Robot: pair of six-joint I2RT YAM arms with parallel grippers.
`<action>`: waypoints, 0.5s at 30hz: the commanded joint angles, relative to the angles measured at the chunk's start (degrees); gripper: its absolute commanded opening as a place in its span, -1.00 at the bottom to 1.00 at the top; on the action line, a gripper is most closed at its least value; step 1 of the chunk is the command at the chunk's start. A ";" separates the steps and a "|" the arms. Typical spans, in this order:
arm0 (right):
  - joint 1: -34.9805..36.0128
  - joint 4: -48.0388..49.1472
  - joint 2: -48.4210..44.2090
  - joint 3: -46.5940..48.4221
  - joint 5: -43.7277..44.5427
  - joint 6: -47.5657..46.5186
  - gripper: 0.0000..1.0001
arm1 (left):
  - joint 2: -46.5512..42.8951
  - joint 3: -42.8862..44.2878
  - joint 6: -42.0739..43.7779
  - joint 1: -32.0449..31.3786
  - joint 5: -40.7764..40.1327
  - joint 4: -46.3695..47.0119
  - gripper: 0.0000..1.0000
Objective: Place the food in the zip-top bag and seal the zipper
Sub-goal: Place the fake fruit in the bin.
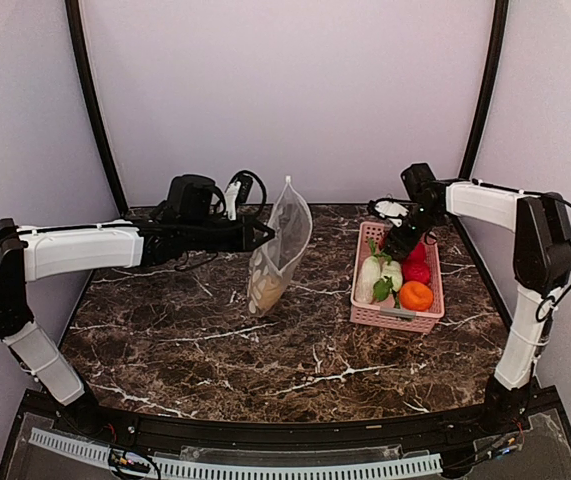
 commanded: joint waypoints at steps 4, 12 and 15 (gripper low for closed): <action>-1.03 -8.92 9.17 8.96 -2.21 5.69 0.51 | 0.56 1.20 -0.18 -0.11 0.94 -0.80 -0.99; -3.14 -14.05 10.63 15.06 -9.78 9.12 0.60 | 0.17 1.28 -0.05 -0.07 1.04 -0.87 -0.99; -3.73 -15.69 10.83 16.87 -12.57 10.37 0.61 | 0.20 1.28 -0.26 -0.11 1.47 -0.68 -0.98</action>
